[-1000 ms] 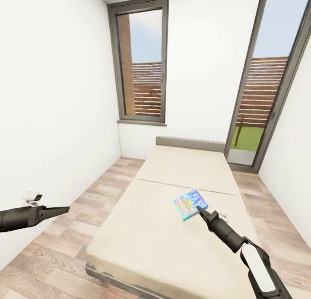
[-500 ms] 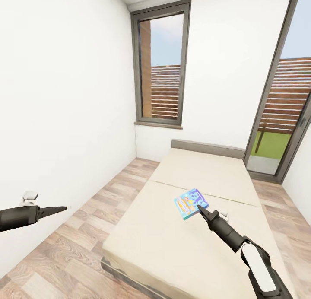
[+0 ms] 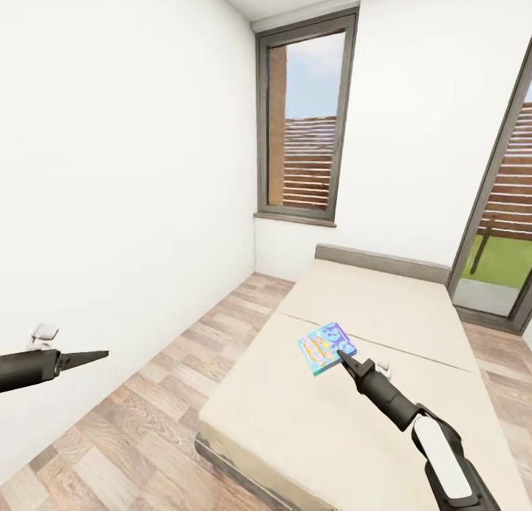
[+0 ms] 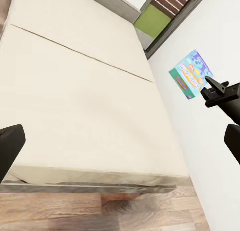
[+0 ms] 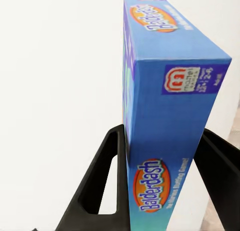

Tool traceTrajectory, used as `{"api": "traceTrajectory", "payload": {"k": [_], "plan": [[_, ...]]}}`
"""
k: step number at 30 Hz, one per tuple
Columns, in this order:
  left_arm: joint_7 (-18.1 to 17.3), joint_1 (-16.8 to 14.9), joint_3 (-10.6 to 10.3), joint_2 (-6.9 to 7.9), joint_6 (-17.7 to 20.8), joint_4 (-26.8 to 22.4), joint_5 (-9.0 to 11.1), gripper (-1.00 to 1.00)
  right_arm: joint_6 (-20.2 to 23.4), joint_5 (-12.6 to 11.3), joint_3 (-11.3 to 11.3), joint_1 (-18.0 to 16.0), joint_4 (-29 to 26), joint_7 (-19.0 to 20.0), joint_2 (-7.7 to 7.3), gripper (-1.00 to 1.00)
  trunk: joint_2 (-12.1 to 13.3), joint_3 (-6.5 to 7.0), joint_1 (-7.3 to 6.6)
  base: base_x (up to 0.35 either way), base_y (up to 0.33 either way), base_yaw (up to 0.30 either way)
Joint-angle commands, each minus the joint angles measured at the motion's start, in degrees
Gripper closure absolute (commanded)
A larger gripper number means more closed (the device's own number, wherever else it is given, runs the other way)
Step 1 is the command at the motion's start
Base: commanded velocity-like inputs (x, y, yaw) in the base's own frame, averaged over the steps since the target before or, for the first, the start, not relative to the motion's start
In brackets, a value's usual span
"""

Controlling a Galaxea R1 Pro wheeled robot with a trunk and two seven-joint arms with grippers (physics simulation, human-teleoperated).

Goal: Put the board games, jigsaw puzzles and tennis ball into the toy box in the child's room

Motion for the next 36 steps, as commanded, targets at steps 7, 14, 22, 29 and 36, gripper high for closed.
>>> {"api": "traceTrajectory", "payload": {"k": [7, 14, 22, 29, 36], "plan": [[-0.1, -0.1, -0.1, -0.13, 0.6, 0.0, 0.0, -1.0, 0.5, -0.4, -0.1, 0.0, -0.1, 0.0, 0.02, 1.0, 2.8, 1.65, -1.56, -0.082, 0.0, 0.22], [0.0, -0.1, -0.5, -0.46, 0.6, 0.0, -0.1, -1.0, 0.5, -0.4, 0.0, 0.0, -0.1, 0.0, 0.02, 1.0, 5.6, 3.38, -3.09, -0.004, 0.0, 0.22], [0.0, -0.1, -0.5, -0.59, 0.6, 0.0, -0.1, -1.0, 0.5, -0.4, 0.0, 0.0, -0.1, 0.1, -0.06, 1.0, 8.8, 5.39, -4.85, 0.0, 0.0, 0.202], [0.0, -0.1, -0.5, -0.53, 0.6, 0.0, -0.1, -1.0, 0.5, -0.4, 0.0, 0.0, -0.3, 0.1, 0.01, 1.0, 11.6, 7.23, -6.39, 0.0, 0.0, 0.163], [0.0, -0.1, -0.5, -0.52, 0.6, 0.0, -0.1, -1.0, 0.5, -0.4, 0.0, 0.0, -0.3, 0.1, 0.02, 1.0, 14.4, 9.08, -7.93, 0.0, 0.0, 0.154]]}}
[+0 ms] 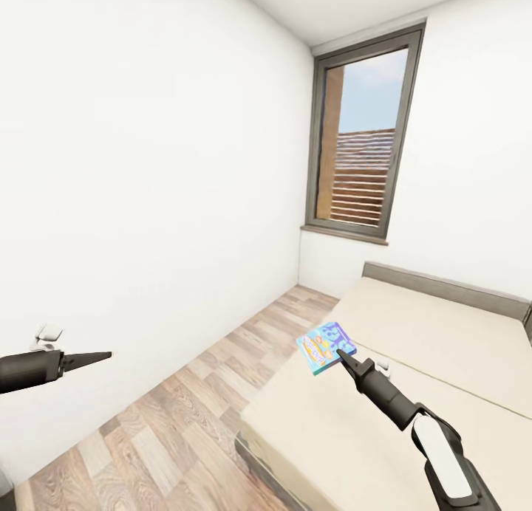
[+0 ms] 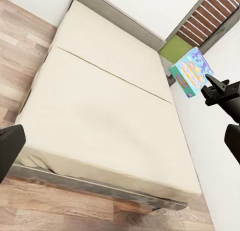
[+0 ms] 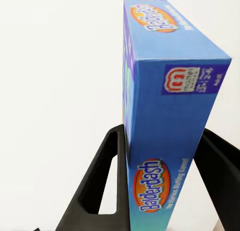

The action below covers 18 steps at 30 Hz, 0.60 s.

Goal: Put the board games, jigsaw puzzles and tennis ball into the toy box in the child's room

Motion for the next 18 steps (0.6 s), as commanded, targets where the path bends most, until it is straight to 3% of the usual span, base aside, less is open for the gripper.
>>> {"api": "traceTrajectory", "payload": {"k": [1, 14, 18], "plan": [[-0.2, 0.0, 0.0, 0.01, 0.6, 0.0, 0.0, -1.0, 0.4, -0.3, -0.1, 0.0, 0.0, 0.0, 0.01, 1.0, 0.4, 0.25, -0.21, 0.0, 0.0, 0.154], [-0.2, 0.0, 0.0, -0.07, 0.6, 0.0, -0.1, -1.0, 0.4, -0.3, 0.0, 0.0, 0.0, 0.0, 0.01, 1.0, 5.6, 3.69, -3.06, 0.0, 0.0, 0.153], [-0.2, 0.0, 0.0, -0.08, 0.6, 0.0, -0.1, -1.0, 0.4, -0.3, 1.0, 0.0, 0.0, -0.1, 0.01, 1.0, 7.2, 4.74, -3.94, 0.0, 0.0, 0.154]]}}
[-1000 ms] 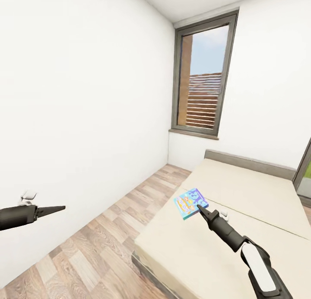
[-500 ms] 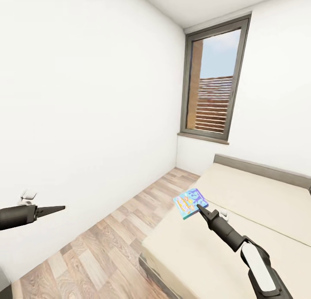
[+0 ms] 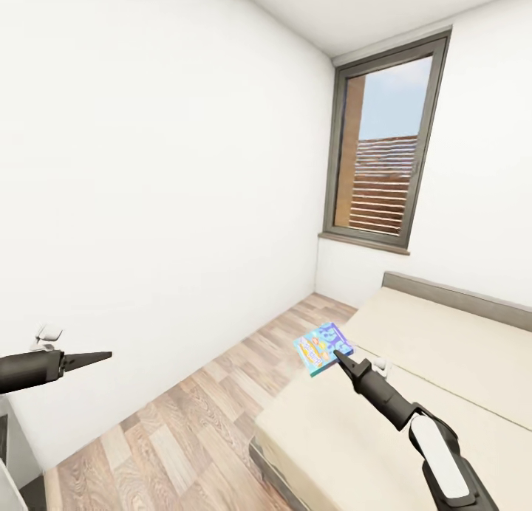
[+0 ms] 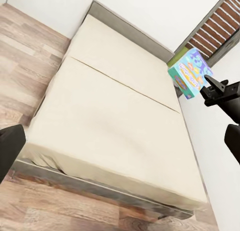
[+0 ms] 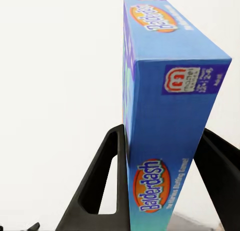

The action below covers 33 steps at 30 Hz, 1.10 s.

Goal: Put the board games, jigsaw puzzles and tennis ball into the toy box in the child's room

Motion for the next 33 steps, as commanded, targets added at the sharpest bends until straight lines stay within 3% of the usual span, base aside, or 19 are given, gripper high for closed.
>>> {"api": "traceTrajectory", "payload": {"k": [1, 13, 17, 22, 33], "plan": [[-0.2, 0.0, 0.0, 0.0, 0.6, 0.0, 0.0, -1.0, 0.4, -0.4, 0.4, 0.0, 0.0, -0.1, 0.01, 1.0, 0.0, 0.07, 0.02, 0.0, 0.0, 0.158], [-0.2, 0.0, -0.1, 0.0, 0.6, 0.0, 0.0, -1.0, 0.4, -0.3, 1.3, 0.0, 0.0, -0.6, 0.07, 1.0, 0.0, 1.03, 0.01, 0.0, 0.0, 0.193], [-0.2, 0.0, -0.1, 0.0, 0.6, 0.0, 0.0, -1.0, 0.4, -0.3, 2.6, 0.0, -0.1, -0.7, 0.09, 1.0, 0.0, 1.28, 0.01, 0.0, 0.0, 0.183], [-0.2, 0.0, -0.1, 0.0, 0.6, 0.0, 0.0, -1.0, 0.4, -0.3, 4.2, 0.0, -4.6, -1.2, 0.02, 1.0, 0.0, 1.32, 0.01, 0.0, 0.0, 0.047], [-0.2, 0.0, -0.1, 0.0, 0.6, 0.0, 0.0, -1.0, 0.4, -0.4, 4.5, 0.0, -6.0, -3.1, 0.01, 1.0, 0.0, 0.84, 0.01, 0.0, 0.0, 0.17]]}}
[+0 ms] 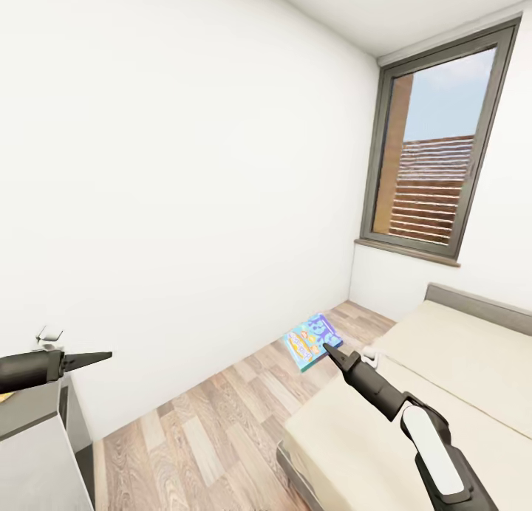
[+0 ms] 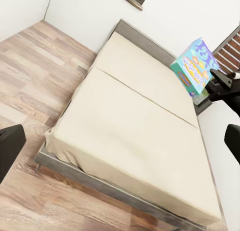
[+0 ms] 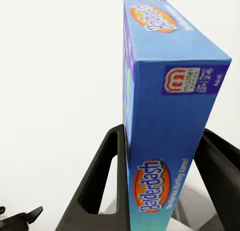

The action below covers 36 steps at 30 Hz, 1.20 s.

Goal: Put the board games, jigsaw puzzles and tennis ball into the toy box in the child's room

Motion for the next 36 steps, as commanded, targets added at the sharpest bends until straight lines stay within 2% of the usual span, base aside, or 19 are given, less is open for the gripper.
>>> {"api": "traceTrajectory", "payload": {"k": [1, 11, 36], "plan": [[-0.2, 0.0, 0.0, 0.0, 0.6, 0.0, 0.0, -1.0, 0.5, -0.4, -0.1, 0.0, 0.0, 0.0, 0.01, 1.0, -0.1, -0.08, 0.02, 0.0, 0.0, 0.221], [-0.1, 0.0, 0.0, -0.05, 0.6, 0.0, 0.0, -1.0, 0.5, -0.4, 1.4, 0.0, 0.1, -0.2, 0.07, 1.0, -0.1, -0.62, 0.02, 0.0, 0.0, 0.224], [-0.1, 0.0, -0.4, -0.17, 0.5, 0.0, 0.2, -1.0, 0.4, -0.4, 1.6, 0.0, -0.1, -0.1, 0.09, 1.0, -0.1, -1.98, 0.02, 0.0, 0.0, 0.229]]}}
